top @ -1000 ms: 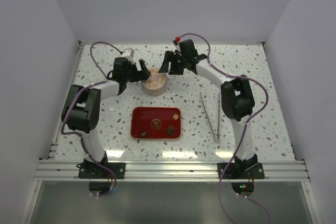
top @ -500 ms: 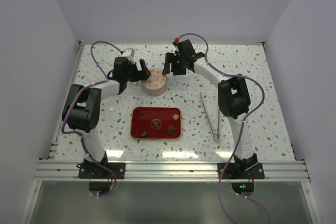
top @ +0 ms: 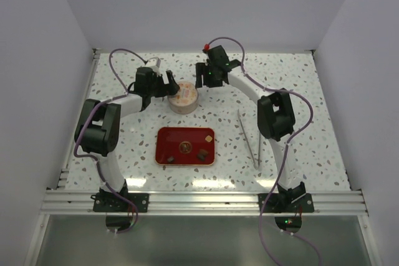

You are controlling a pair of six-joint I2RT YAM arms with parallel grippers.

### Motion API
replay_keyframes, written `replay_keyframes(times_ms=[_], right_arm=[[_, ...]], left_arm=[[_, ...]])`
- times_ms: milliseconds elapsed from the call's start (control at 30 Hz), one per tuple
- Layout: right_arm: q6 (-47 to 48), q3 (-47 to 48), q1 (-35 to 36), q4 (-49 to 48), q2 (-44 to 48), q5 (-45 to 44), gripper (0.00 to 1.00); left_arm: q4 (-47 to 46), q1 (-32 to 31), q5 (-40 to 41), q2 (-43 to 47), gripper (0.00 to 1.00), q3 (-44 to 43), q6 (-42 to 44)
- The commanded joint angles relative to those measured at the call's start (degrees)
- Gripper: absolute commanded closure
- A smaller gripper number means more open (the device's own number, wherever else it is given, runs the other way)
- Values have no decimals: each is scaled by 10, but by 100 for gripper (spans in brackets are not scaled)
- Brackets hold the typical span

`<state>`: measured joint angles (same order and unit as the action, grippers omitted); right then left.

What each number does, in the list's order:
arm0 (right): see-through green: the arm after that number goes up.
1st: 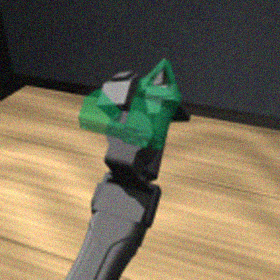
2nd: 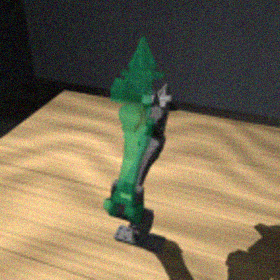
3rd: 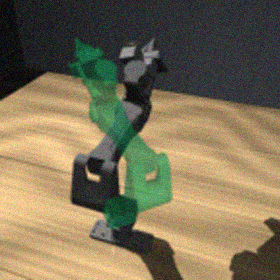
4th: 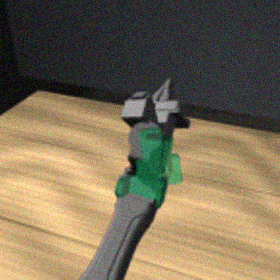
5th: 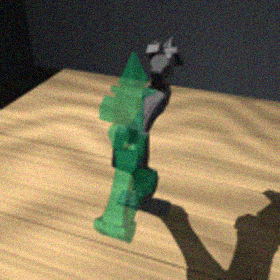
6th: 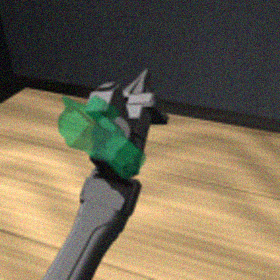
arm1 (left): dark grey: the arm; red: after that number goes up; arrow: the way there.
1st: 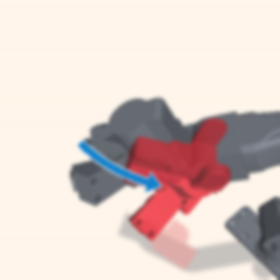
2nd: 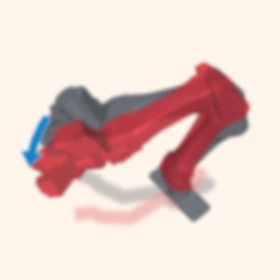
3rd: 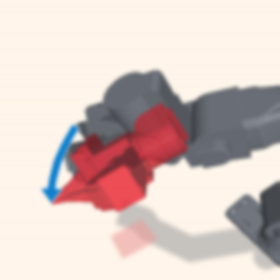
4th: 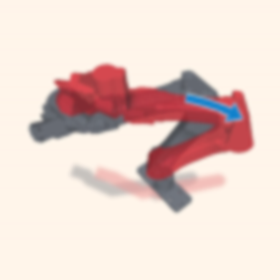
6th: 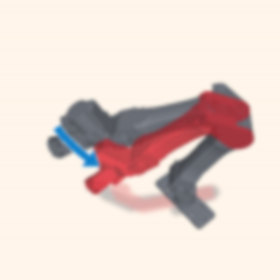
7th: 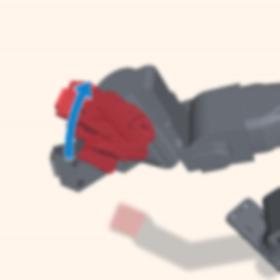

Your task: Pack the chocolate

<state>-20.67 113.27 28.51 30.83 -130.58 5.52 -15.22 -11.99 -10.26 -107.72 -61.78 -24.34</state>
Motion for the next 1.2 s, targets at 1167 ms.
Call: replay_keyframes(times_ms=[1167], right_arm=[[37, -102, -64, -38, 212, 5, 20]], left_arm=[[105, 76, 79, 210, 0, -37, 90]])
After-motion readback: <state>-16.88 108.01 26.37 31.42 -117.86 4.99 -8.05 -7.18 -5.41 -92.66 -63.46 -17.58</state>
